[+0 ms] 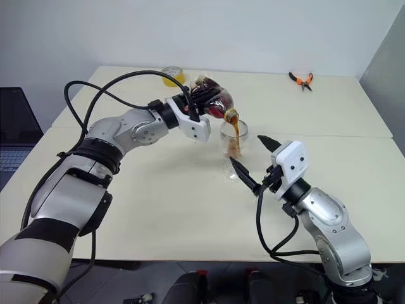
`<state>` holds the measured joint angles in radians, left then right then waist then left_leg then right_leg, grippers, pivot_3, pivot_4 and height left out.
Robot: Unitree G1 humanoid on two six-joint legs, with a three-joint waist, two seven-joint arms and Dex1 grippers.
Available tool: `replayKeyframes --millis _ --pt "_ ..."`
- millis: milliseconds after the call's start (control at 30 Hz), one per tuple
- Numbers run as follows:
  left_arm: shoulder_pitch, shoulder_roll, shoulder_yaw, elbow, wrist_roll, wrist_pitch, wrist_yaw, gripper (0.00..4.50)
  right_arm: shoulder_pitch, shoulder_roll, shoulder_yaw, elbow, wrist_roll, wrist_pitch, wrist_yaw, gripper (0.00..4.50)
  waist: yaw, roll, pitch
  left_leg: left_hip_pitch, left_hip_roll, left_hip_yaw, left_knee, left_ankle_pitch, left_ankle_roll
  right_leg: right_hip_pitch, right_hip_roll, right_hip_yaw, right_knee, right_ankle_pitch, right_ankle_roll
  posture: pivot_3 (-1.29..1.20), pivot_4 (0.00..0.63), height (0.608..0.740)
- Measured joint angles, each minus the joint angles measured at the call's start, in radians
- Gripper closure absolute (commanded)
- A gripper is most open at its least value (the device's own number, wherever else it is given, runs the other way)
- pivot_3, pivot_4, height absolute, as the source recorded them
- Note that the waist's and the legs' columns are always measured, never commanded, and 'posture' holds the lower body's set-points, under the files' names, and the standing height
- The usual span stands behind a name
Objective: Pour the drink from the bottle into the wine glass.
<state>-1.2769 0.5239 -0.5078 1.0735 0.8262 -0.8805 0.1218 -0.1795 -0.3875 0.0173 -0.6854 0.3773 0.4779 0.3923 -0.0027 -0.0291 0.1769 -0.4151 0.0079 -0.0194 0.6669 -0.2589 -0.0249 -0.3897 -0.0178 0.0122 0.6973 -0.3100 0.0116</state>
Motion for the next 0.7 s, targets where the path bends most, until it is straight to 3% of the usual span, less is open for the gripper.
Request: replayKeyframes --millis 700 --pt "-0.013 0.007 0.000 0.020 0.002 0.003 0.003 3.75 0.001 0.002 -0.006 0.008 0.001 -0.026 0.006 0.00 0.000 0.000 0.000 0.000 0.000 0.000 0.000 0.000 0.000 0.000 0.000 0.000 0.000 0.000 0.000 0.00 0.150 0.740"
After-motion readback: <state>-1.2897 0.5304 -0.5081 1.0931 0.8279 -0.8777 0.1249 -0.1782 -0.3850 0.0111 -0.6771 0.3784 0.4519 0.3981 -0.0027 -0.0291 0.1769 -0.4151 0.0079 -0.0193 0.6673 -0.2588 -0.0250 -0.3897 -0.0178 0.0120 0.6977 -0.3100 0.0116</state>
